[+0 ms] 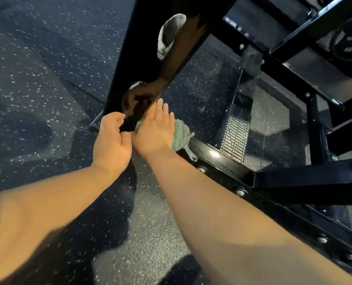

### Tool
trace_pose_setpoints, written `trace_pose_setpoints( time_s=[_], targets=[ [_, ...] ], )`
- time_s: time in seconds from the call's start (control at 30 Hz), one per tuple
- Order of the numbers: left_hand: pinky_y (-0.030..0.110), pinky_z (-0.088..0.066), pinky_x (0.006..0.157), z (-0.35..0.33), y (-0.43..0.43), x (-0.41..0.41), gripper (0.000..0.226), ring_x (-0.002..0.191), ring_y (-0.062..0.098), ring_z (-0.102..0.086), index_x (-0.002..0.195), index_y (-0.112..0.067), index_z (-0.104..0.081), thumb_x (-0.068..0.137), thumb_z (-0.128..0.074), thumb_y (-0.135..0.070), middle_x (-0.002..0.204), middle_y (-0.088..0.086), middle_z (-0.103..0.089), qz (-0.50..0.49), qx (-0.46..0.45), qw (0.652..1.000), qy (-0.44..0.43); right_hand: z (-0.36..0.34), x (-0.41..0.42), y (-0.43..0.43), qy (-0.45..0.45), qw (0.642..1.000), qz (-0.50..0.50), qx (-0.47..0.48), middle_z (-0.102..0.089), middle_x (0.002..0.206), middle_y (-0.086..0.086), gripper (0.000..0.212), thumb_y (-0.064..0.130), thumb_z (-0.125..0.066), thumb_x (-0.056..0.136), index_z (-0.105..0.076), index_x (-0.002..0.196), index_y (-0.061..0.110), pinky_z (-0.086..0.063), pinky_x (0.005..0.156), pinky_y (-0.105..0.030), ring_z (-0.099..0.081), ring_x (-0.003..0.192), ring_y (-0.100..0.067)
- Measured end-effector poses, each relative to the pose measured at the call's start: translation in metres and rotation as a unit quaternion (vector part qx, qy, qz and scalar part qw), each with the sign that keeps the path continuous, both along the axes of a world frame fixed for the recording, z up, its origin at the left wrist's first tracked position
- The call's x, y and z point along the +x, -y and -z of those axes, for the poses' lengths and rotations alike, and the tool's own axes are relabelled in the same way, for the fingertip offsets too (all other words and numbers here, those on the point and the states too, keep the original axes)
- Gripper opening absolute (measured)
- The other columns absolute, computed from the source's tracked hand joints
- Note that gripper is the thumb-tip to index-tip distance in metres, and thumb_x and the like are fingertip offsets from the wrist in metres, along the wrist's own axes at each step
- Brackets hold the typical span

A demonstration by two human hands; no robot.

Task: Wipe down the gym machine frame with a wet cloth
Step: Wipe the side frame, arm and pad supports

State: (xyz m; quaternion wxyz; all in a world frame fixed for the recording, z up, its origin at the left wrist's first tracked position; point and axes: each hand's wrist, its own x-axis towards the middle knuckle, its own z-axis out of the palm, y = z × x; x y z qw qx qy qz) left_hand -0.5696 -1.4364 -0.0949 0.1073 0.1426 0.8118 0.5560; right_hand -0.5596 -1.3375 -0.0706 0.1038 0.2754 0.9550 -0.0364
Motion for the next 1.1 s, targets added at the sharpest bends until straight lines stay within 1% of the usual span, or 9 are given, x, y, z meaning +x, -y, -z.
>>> trace_pose_setpoints(
  time_s=[0.2,0.33,0.43,0.53,0.63,0.77,0.9,1.03,1.1],
  targets=[
    [0.027,-0.035,0.105,-0.001,-0.002,0.003,0.040,0.121,0.004,-0.037,0.132,-0.009,-0.038,0.093,-0.037,0.000,0.132,-0.001,-0.037,0.011,0.024,0.999,0.025,-0.001,0.019,0.015,0.025,0.999,-0.024,-0.008,0.023,0.155,-0.017,0.077,0.038,-0.031,0.100,0.018,0.146,-0.001,0.008,0.118,-0.044,0.021,0.143,-0.029],
    [0.024,-0.031,0.103,-0.003,-0.002,0.001,0.040,0.122,0.004,-0.035,0.133,-0.011,-0.036,0.094,-0.037,-0.003,0.134,-0.002,-0.036,0.025,0.028,0.998,0.053,-0.001,0.007,0.010,0.026,0.999,0.021,0.000,0.021,0.155,-0.017,0.079,0.035,-0.035,0.099,0.017,0.146,0.000,0.010,0.117,-0.045,0.019,0.144,-0.029],
    [0.022,-0.030,0.100,-0.005,-0.003,0.002,0.038,0.118,0.003,-0.036,0.135,-0.011,-0.036,0.097,-0.036,-0.008,0.140,0.003,-0.037,0.025,0.024,0.997,0.063,-0.008,-0.010,0.003,0.030,0.996,0.065,-0.045,0.019,0.156,-0.017,0.097,0.049,-0.048,0.091,0.015,0.147,0.001,0.009,0.117,-0.046,0.017,0.145,-0.028],
    [0.026,-0.034,0.103,-0.007,-0.001,0.001,0.037,0.120,0.009,-0.042,0.134,-0.012,-0.037,0.097,-0.036,-0.009,0.140,0.003,-0.038,0.026,0.029,0.997,0.073,-0.010,-0.001,-0.001,-0.062,0.990,0.046,-0.118,0.015,0.157,-0.016,0.105,0.046,-0.060,0.083,0.010,0.149,0.004,0.010,0.118,-0.043,0.016,0.145,-0.026],
    [0.024,-0.033,0.098,-0.011,-0.002,0.000,0.036,0.119,0.009,-0.041,0.131,-0.011,-0.038,0.096,-0.036,-0.006,0.138,0.004,-0.037,0.019,0.016,0.998,0.056,-0.015,0.022,-0.007,-0.143,0.975,0.012,-0.170,0.012,0.158,-0.015,0.092,0.031,-0.064,0.083,-0.006,0.151,0.009,0.011,0.116,-0.039,0.016,0.145,-0.026],
    [0.024,-0.036,0.091,-0.013,-0.005,0.003,0.034,0.105,0.009,-0.044,0.128,-0.011,-0.042,0.095,-0.036,-0.006,0.132,0.002,-0.038,0.002,-0.011,1.000,0.022,-0.010,0.038,-0.003,-0.016,0.998,-0.030,-0.044,0.016,0.157,-0.014,0.088,0.045,-0.047,0.093,0.004,0.150,0.003,0.008,0.117,-0.043,0.017,0.145,-0.030],
    [0.022,-0.037,0.080,-0.013,-0.008,0.007,0.031,0.088,0.008,-0.043,0.123,-0.010,-0.046,0.094,-0.037,-0.005,0.126,0.001,-0.038,-0.012,-0.026,0.999,0.013,-0.008,0.010,0.002,0.045,0.998,0.002,-0.036,0.019,0.156,-0.015,0.084,0.037,-0.041,0.095,0.014,0.148,0.001,0.009,0.118,-0.045,0.019,0.144,-0.030],
    [0.006,-0.033,0.072,-0.012,-0.009,0.006,0.027,0.084,-0.006,-0.043,0.121,-0.009,-0.046,0.096,-0.035,-0.006,0.120,-0.001,-0.035,-0.003,-0.016,1.000,0.010,-0.012,-0.011,-0.010,0.037,0.996,0.031,-0.077,0.014,0.159,-0.010,0.092,0.047,-0.047,0.090,0.010,0.151,0.008,0.004,0.119,-0.043,0.011,0.146,-0.025],
    [0.000,-0.032,0.069,-0.011,-0.009,0.006,0.027,0.083,-0.012,-0.043,0.120,-0.009,-0.047,0.095,-0.035,-0.004,0.119,-0.001,-0.035,-0.002,-0.011,1.000,0.009,-0.008,0.004,0.002,0.024,0.999,0.007,-0.043,0.019,0.157,-0.012,0.083,0.037,-0.040,0.096,0.015,0.149,0.004,0.007,0.118,-0.043,0.017,0.145,-0.027]
  ],
)
